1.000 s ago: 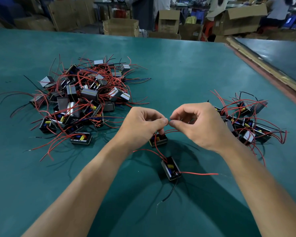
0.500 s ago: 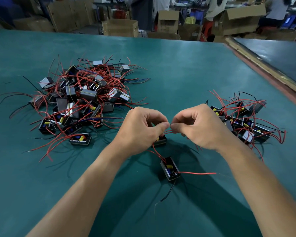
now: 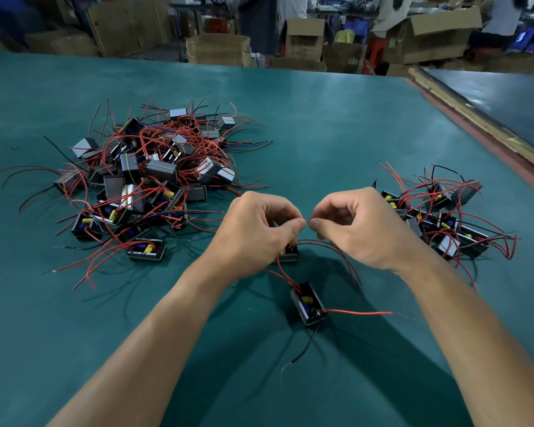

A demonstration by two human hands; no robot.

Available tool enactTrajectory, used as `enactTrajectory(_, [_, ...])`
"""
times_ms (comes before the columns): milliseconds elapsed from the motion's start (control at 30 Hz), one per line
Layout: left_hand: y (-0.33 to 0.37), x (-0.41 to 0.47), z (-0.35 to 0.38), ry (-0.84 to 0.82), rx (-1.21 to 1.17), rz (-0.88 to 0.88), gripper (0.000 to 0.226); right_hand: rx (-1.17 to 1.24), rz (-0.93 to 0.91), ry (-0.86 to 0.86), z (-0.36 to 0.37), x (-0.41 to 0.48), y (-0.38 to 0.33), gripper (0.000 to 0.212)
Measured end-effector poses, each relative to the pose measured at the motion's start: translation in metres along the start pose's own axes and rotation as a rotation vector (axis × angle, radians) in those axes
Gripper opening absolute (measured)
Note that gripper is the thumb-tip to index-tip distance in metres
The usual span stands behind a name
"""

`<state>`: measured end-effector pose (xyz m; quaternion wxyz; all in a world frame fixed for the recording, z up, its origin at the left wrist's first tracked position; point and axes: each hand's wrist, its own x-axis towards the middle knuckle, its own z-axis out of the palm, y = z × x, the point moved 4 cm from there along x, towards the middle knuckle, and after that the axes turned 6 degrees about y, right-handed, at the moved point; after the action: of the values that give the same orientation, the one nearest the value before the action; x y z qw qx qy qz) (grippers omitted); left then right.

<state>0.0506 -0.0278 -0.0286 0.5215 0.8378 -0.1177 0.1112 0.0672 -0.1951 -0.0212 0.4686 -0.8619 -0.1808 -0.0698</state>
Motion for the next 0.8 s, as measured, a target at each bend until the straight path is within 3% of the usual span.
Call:
enactTrajectory(200, [-0.0008, 0.0003, 0.0002, 0.001, 0.016, -0.009, 0.014, -0.079, 0.004, 0.023, 0.0013, -0.0011, -0.0033, 0.017])
enactTrajectory(433, [0.0035, -0.0002, 0.0014, -0.038, -0.063, 0.002, 0.013, 0.232, 0.152, 0.0, 0.0039, -0.0005, -0.0049, 0.026])
enactTrajectory(667, [-0.0011, -0.0001, 0.0023, -0.052, -0.22, -0.145, 0.016, 0.049, -0.017, 0.032, -0.0002, -0.002, -0.0081, 0.019])
enactTrajectory(800, [0.0015, -0.0018, 0.0041, -0.046, -0.156, -0.061, 0.014, 0.12, 0.134, -0.012, 0.0023, -0.0001, -0.0049, 0.021])
